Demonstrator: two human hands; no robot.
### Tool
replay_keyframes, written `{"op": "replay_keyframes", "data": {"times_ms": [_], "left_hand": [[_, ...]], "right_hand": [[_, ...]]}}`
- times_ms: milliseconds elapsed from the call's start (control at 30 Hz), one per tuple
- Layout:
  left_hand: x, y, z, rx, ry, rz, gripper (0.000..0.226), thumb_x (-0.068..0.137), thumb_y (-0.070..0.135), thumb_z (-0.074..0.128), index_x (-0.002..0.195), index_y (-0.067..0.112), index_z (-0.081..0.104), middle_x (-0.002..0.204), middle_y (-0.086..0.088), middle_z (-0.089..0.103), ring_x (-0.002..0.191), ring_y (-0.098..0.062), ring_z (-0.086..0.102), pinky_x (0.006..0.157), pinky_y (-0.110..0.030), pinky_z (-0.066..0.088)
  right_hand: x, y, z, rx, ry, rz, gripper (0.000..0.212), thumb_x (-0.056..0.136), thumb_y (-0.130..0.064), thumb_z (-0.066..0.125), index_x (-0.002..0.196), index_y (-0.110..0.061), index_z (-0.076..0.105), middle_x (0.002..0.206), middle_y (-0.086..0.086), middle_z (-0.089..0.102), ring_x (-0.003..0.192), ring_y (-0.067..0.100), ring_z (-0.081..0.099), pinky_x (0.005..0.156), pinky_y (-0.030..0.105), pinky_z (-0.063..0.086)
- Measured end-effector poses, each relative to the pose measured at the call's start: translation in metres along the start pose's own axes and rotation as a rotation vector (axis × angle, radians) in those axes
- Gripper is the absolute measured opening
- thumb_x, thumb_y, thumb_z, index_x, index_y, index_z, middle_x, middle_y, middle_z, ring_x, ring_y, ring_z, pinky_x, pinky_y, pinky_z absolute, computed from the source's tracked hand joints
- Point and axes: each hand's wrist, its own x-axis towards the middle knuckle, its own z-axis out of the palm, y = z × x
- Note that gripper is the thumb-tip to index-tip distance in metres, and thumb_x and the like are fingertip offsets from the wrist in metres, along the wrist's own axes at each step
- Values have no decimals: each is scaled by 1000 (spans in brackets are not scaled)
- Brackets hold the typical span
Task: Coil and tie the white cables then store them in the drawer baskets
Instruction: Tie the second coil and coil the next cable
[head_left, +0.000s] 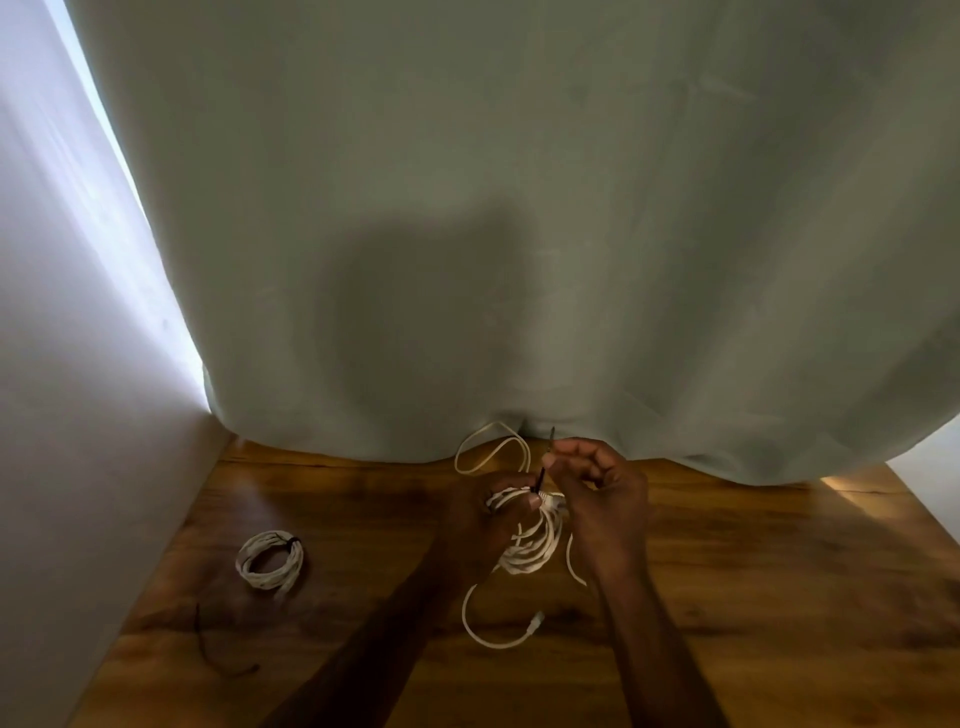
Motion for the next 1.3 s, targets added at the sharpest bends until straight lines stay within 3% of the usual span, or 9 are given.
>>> {"op": "replay_keyframes", "data": {"times_ms": [100,233,433,567,733,833,967,1100,1300], "left_hand": [[0,1,-1,-7,12,-20,16,88,13,72,104,12,74,90,-7,76,87,-21,73,79,-43,58],[1,4,-7,-7,8,5,23,85,17,74,106,7,71,94,-10,73,89,-26,71,80,-45,58],[-2,5,-14,63,-17,44,20,85,6,72,105,12,71,95,-5,73,88,-21,71,80,-37,58],[-1,9,-14,119,-52,60,27,84,7,73,109,16,71,97,1,74,91,-13,71,81,-30,57],[2,16,-17,167,-97,70,35,82,8,75,105,33,68,98,9,73,92,-8,70,80,-23,56],[3,17,-19,187,-133,37,34,80,11,78,108,29,69,99,9,73,93,-4,69,81,-19,54],[6,20,-22,203,-169,30,34,79,14,80,110,24,71,98,10,74,93,-1,69,80,-15,51],[6,25,-23,231,-188,58,33,78,17,81,104,34,69,94,20,73,91,0,69,80,-17,53],[5,26,-21,196,-217,33,31,79,18,80,109,24,71,101,5,75,93,-8,71,84,-33,58]], "right_hand": [[3,-4,-1,38,-39,17,17,84,-1,75,96,-13,75,79,1,77,73,9,73,62,17,54],[5,-9,-6,3,-45,52,19,83,0,75,91,-18,76,79,-3,77,75,8,73,64,16,54],[17,-23,-29,-368,-298,46,22,80,-3,79,82,-25,80,79,-9,78,77,8,74,78,34,60],[19,-32,-34,-550,-430,-21,21,80,-8,80,79,-29,81,72,-13,76,70,5,71,67,28,57],[18,-36,-40,-501,-470,-34,17,79,-6,81,81,-24,82,73,-11,76,69,7,70,63,24,54],[17,-35,-45,-492,-496,-34,17,78,-4,80,82,-20,82,75,-7,77,71,9,71,64,27,57],[16,-35,-45,-547,-544,-70,18,77,-4,81,80,-22,82,73,-11,75,70,7,70,61,17,53],[17,-35,-44,-590,-580,-102,16,77,-6,82,76,-22,81,70,-14,74,68,2,68,60,12,48],[19,-38,-45,-609,-605,-118,17,76,-7,82,76,-24,81,72,-12,75,70,3,69,63,16,52]]}}
